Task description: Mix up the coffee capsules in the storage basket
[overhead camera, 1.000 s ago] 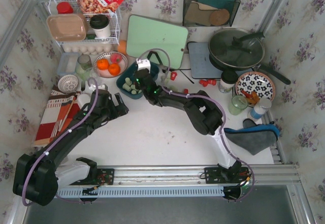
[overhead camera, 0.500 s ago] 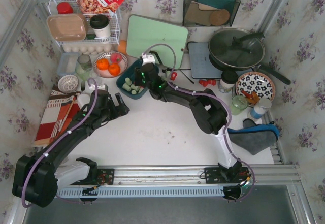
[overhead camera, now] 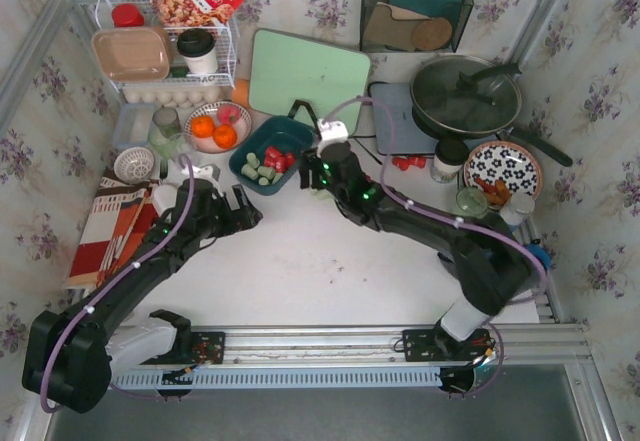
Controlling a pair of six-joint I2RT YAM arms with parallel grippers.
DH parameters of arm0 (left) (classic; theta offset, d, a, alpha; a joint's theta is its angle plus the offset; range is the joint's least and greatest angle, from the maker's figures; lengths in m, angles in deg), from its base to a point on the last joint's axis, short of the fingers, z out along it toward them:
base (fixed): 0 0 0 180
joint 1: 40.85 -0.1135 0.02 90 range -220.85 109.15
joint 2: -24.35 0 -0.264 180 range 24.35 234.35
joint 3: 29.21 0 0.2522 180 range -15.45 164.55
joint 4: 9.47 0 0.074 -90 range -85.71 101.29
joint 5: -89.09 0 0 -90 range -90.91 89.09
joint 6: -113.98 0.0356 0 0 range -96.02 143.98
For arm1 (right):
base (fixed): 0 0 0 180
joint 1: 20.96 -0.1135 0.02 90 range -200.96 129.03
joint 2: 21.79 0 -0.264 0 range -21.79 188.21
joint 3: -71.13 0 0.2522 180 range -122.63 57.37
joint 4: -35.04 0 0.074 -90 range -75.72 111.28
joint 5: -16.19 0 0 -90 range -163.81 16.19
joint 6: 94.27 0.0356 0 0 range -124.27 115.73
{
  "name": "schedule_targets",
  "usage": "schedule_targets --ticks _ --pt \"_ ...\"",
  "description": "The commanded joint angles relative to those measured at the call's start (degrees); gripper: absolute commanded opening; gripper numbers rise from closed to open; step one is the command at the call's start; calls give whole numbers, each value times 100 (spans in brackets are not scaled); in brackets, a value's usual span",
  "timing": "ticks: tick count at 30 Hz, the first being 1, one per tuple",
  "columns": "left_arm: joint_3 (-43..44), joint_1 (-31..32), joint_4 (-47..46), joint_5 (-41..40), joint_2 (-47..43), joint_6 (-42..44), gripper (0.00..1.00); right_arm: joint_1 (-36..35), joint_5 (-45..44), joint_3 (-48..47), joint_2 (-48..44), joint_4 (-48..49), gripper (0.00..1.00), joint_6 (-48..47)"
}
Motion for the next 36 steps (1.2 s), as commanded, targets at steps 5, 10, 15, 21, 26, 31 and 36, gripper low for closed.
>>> schedule_targets --ticks 5,10,15,21,26,31,36 --pt "176 501 -809 372 508 757 94 2 -1093 2060 -1891 226 70 -514" --pt "847 1697 -812 -14 1072 1812 93 7 -1954 3436 -3199 612 70 -753" --pt "1792 2361 -987 377 2275 2746 88 29 -2769 4666 -4416 1313 72 -1080" --pt "2975 2394 -972 680 3818 3648 71 94 -3248 5382 -5744 1599 73 -1081" --pt "4095 2360 -160 461 4809 4049 58 99 -3306 5600 -6280 1619 73 -1006" --pt "4646 2170 300 342 5251 4039 57 99 -3245 5560 -6182 1598 73 -1005" --pt "4851 2017 530 486 5495 4039 58 102 -3244 5482 -5950 1550 73 -1013"
